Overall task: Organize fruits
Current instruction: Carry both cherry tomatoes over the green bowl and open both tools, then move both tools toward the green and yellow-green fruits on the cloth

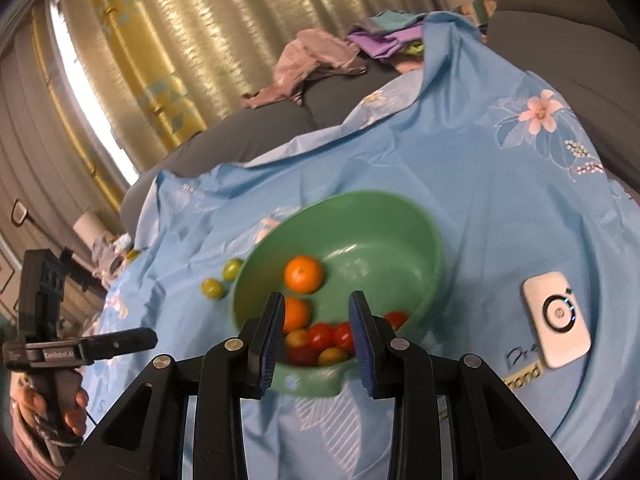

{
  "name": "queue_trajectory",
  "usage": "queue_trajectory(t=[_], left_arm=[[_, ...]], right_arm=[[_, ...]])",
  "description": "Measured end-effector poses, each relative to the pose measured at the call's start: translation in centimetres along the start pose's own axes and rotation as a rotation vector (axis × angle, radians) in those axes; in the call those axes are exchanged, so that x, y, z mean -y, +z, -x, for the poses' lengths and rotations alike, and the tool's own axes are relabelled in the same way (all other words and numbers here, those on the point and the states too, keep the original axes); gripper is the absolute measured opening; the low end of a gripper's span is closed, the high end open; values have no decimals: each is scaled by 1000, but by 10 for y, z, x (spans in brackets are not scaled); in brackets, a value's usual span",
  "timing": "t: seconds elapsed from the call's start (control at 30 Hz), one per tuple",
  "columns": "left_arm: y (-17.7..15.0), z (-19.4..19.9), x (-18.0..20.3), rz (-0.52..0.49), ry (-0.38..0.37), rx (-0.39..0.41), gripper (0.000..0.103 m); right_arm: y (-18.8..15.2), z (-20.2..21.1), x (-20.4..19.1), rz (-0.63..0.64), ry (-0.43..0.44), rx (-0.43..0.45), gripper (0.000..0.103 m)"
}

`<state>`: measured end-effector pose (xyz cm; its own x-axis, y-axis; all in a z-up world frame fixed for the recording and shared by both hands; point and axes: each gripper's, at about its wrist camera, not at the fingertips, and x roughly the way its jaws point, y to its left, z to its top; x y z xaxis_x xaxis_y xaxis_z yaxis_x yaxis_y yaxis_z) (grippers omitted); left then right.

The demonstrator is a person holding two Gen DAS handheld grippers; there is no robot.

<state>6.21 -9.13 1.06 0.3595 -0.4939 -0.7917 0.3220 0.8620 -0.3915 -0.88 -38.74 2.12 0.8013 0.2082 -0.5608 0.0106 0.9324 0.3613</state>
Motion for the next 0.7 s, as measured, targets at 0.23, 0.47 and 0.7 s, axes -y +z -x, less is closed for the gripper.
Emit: queue_trajectory(t=[0.23,0.47,0.7], left_arm=[[-45,28,-41,145,-101,30,89],[-65,85,-61,195,-257,285,102],[-76,81,-71,253,-245,265,102]], right_arm=[[-17,-3,-49,90,57,-63,33],[-28,-4,-94,179,119,-93,33],[-37,-11,-121,237,142,-127,33]])
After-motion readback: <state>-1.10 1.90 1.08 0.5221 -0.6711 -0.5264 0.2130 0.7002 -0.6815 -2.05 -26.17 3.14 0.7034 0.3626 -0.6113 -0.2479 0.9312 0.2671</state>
